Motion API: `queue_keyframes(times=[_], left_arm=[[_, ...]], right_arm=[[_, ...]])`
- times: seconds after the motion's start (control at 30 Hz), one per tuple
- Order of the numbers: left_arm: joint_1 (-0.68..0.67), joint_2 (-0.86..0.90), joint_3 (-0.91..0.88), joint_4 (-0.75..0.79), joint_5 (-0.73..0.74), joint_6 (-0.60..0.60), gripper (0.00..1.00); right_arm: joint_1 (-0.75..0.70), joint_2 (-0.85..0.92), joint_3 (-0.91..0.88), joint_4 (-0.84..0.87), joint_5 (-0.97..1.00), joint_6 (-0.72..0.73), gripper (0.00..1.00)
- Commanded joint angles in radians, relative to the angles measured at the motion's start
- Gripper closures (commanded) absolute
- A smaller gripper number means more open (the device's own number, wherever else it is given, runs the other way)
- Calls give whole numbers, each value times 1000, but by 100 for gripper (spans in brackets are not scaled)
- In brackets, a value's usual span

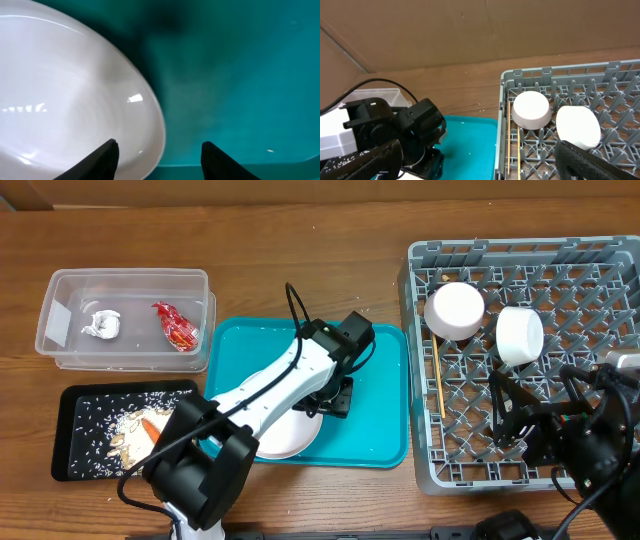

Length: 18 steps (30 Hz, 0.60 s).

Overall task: Sort waste into correct bins and load items into the dishwasher
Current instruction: 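Reach the left gripper to the white plate on the teal tray and grasp it, then lift the white plate and carry it over the dish rack with the left gripper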

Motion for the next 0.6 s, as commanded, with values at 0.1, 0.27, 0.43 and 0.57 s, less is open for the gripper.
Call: queue_keyframes(times=[0.1, 0.27, 0.43, 0.57], left_arm=[[4, 74, 25, 13, -94, 103, 48], [-3, 157, 25, 29, -92, 169, 52], [-2, 178, 26, 27, -107, 195, 84], [0, 177, 76, -28, -108, 191, 96]], right_arm=[[0, -1, 2, 2, 9, 2, 0], [0, -1, 2, 2, 9, 2, 0], [0, -1, 2, 2, 9, 2, 0], [0, -1, 2, 2, 9, 2, 0]])
